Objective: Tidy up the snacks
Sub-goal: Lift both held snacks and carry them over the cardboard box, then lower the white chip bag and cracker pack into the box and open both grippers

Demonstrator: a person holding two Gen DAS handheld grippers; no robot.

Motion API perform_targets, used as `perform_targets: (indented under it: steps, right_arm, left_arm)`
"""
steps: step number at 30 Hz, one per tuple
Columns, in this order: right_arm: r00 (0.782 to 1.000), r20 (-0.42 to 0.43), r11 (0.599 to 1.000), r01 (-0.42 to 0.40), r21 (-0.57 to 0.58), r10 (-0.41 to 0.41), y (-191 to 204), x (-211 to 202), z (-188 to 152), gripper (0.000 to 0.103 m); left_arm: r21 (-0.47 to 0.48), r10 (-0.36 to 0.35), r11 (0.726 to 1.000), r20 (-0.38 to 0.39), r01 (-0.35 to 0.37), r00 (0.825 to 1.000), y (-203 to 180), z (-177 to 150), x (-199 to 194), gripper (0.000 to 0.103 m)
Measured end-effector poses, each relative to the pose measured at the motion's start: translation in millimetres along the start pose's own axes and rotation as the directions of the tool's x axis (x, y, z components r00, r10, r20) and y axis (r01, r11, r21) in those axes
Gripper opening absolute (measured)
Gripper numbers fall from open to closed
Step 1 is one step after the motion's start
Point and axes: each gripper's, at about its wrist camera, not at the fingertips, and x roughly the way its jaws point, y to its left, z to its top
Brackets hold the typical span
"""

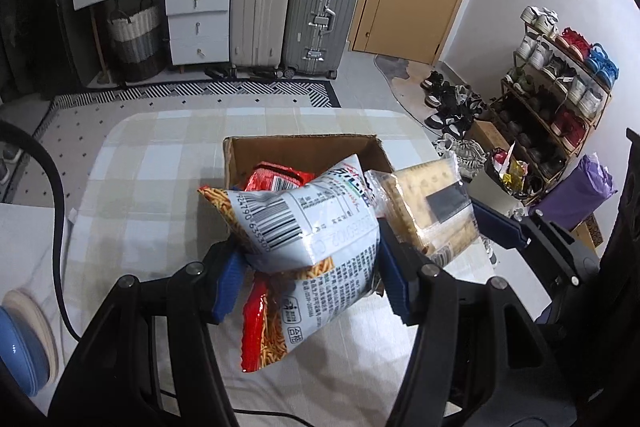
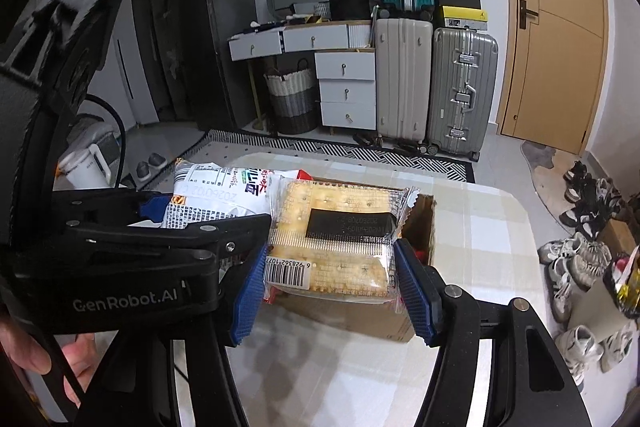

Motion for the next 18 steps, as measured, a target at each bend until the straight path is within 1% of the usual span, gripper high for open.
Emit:
perform_targets:
  steps: [3, 6, 9, 13, 15, 18]
  right_arm:
    - [1.000, -0.018, 1.000, -0.008, 0.013, 0.008, -10.6, 18.7, 12.3, 0.062]
    - [0.999, -0.031, 1.000, 0.017, 0.012, -0.016, -21.3, 40.6, 23.3, 0.062]
    - [0.998, -0.057, 0.999, 0.035, 0.014, -0.034, -31.1, 64.5, 28.8, 0.062]
    - [0.993, -0.107, 0.998, 0.052, 0.018, -0.050, -40.6, 94.0, 23.5, 0.062]
    - [0.990, -0.124, 0.998, 0.066, -0.004, -0.066, -41.1, 104.8, 20.0, 0.062]
    - [0.986, -0.148, 0.997, 0.081, -0.015, -0.082, -43.2, 118.7, 13.1, 0.062]
  left_arm:
    - [0.000, -0.003, 1.000, -0.011, 0.003, 1.000, 6.0, 22.1, 26.2, 0.057]
    - [0.010, 0.000, 1.000, -0.022, 0.001, 1.000, 11.3, 39.3, 52.3, 0.057]
    - [-0.013, -0.014, 1.000, -0.067, 0.014, 0.998, 20.4, 53.6, 85.0, 0.057]
    - [-0.070, -0.062, 0.996, -0.144, 0.052, 0.988, 39.1, 56.9, 134.6, 0.057]
    - [-0.074, -0.055, 0.996, -0.159, 0.044, 0.986, 47.1, 55.2, 154.1, 0.057]
    - [-0.047, -0.035, 0.998, -0.170, 0.028, 0.985, 50.5, 53.3, 174.8, 0.057]
